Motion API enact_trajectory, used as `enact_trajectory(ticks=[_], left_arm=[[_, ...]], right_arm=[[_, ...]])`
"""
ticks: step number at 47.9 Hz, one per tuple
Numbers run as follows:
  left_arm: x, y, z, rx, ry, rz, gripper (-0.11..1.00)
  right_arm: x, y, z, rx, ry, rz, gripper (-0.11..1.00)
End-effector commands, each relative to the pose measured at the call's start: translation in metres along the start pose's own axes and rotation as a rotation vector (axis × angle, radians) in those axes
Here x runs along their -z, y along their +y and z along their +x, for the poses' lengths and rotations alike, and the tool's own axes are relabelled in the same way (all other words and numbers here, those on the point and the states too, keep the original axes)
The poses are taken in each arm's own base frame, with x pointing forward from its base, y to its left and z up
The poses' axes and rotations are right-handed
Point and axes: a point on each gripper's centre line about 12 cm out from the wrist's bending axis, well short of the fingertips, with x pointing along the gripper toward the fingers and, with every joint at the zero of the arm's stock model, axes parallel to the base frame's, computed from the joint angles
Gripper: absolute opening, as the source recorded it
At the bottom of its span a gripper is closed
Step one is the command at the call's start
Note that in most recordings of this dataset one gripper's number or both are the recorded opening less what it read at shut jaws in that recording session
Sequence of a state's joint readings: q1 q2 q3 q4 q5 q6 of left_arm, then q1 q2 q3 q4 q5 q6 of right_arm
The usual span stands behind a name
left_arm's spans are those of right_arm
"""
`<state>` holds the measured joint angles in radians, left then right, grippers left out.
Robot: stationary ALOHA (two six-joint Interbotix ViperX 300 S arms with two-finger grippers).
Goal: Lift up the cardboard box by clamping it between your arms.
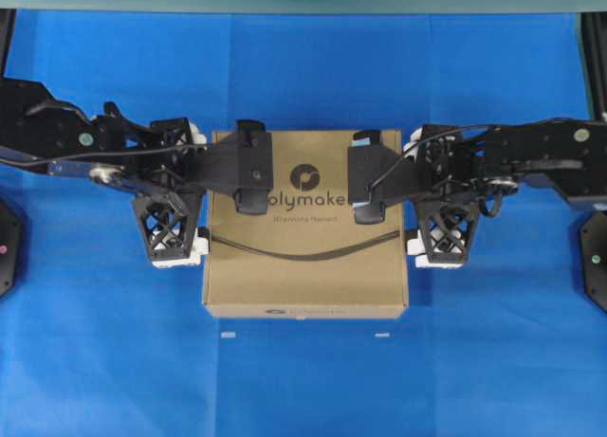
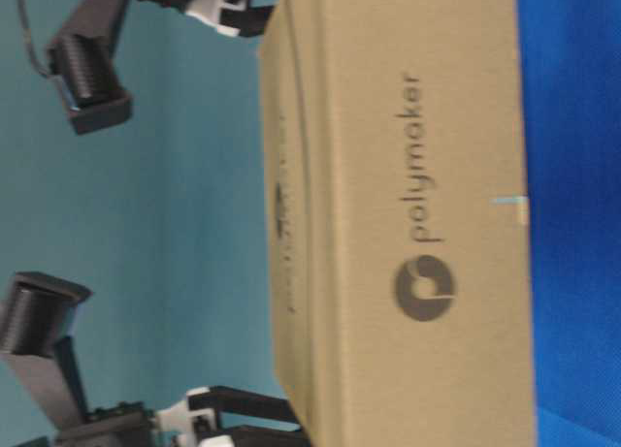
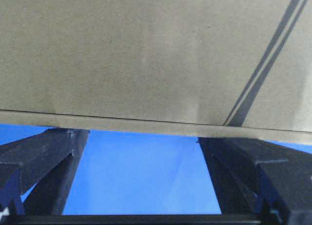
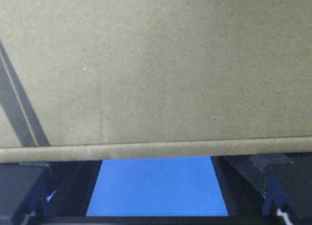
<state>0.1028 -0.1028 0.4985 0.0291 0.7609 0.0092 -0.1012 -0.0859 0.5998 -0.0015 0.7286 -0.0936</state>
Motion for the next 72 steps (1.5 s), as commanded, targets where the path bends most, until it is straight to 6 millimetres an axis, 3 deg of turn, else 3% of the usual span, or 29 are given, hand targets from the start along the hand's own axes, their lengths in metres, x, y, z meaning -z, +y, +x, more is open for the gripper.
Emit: enact_trajectory(ticks=[1,24,48,72], left_arm=[[-0.017,0.002,-0.005,0.003,-0.121,-0.061,0.88],[-0.002,-0.001,0.029,0.010,-0.099,-0.098,0.88],[0.013,-0.008,0.057,0.017,-0.053,-0.088,0.88],[0.028,-0.006,0.060,0.014,-0.047,-0.085,0.88]], right_arm=[[-0.019,0.005,-0.004,-0.005,-0.113,0.021,0.99],[-0.002,0.008,0.035,-0.011,-0.050,0.016,0.99],[0.005,0.018,0.058,-0.025,-0.005,0.003,0.99],[0.020,0.016,0.054,-0.021,-0.020,0.036,0.99]])
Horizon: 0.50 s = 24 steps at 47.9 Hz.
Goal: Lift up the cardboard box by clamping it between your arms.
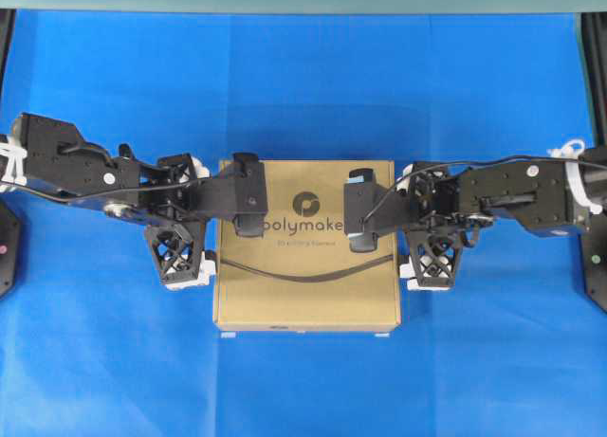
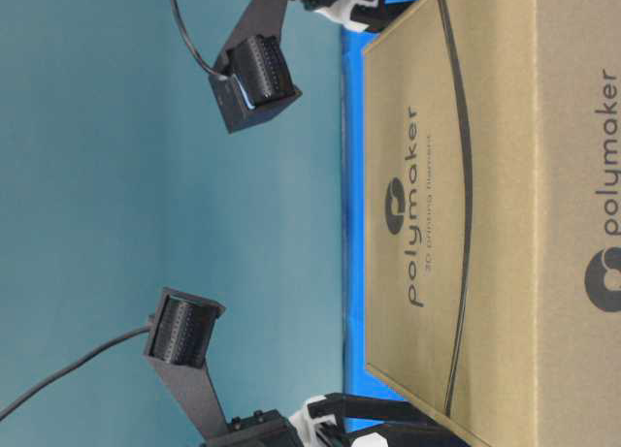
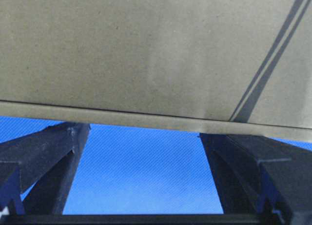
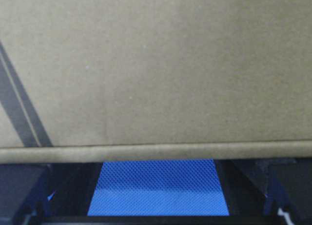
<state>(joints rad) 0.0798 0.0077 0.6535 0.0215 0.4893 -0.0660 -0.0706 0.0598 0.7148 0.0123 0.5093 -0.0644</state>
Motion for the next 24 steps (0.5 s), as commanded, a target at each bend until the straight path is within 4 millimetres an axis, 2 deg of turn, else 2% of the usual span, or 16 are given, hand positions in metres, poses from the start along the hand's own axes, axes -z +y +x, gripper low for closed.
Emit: enact_trajectory(ticks=[1,24], left_arm=[[-0.007,0.005,-0.004,-0.004,-0.042,-0.025,0.88],[0.007,0.005,-0.022,-0.002,-0.058,-0.032,0.88]], right_arm=[[-0.008,0.003,-0.012,-0.003,-0.058,0.027,0.99],[0.003,0.002,-0.024,0.000,-0.104,0.041,0.99]])
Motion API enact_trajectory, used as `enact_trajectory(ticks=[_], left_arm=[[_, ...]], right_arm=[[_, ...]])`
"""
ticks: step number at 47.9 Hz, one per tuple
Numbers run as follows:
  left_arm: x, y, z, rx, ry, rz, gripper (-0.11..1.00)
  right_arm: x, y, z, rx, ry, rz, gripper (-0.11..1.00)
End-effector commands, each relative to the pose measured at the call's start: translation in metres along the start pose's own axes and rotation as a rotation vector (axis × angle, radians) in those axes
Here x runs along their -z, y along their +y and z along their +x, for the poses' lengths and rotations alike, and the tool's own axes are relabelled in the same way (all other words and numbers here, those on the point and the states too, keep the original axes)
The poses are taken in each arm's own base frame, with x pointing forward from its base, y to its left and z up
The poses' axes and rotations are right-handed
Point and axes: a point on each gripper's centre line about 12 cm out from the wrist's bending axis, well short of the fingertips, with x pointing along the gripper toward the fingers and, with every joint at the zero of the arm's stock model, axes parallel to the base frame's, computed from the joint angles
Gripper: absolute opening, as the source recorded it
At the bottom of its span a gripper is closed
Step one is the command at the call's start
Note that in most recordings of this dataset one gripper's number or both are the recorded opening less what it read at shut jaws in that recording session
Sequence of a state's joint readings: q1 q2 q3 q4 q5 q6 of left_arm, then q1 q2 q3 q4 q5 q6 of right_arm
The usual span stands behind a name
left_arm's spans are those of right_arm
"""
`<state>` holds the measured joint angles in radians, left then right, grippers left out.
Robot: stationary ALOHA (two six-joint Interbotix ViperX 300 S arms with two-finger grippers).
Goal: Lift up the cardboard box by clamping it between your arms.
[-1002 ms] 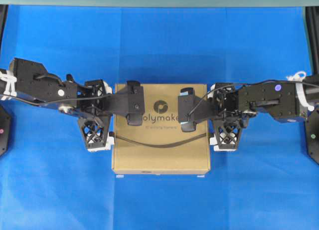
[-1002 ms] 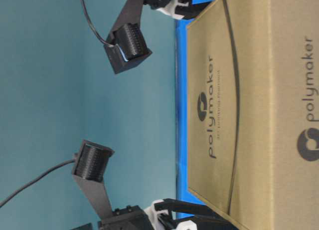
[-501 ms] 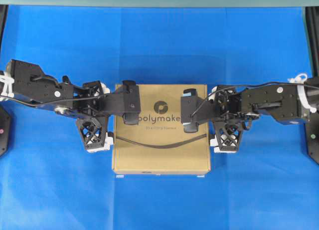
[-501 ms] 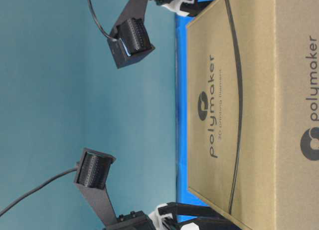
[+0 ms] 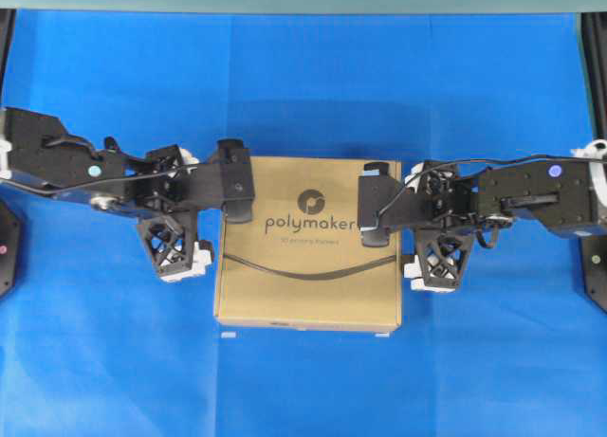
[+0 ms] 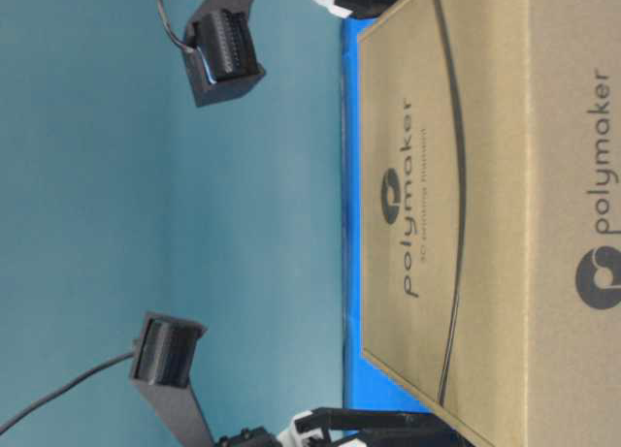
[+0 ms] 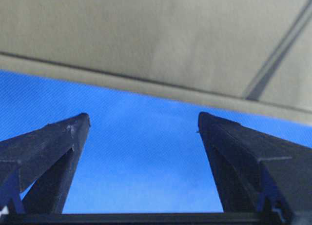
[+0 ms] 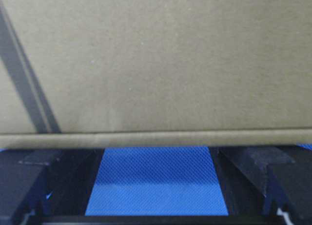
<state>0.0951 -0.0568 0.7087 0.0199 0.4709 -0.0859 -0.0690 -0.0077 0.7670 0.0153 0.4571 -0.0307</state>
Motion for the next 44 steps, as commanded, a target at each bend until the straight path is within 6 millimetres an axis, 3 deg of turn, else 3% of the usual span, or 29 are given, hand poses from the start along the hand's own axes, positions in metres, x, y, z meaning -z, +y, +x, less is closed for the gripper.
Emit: enact_trajectory(ticks=[1,14,27,44], left_arm=[[-0.002,-0.001,-0.010,0.002,-0.031,0.004,0.88],[0.004,0.000,-0.034,0.005,-0.087,0.005,0.88],[0.014,0.001,-0.070,0.013,-0.190,0.005,0.88],[0.020,-0.002,-0.102,0.027,-0.301,0.019,0.88]], right_arm=[[-0.003,0.001,-0.013,-0.002,-0.041,0.006,0.99],[0.010,-0.001,-0.035,0.002,-0.117,0.019,0.99],[0.020,-0.002,-0.076,0.003,-0.250,0.059,0.99],[0.036,-0.002,-0.112,0.004,-0.381,0.064,0.99]])
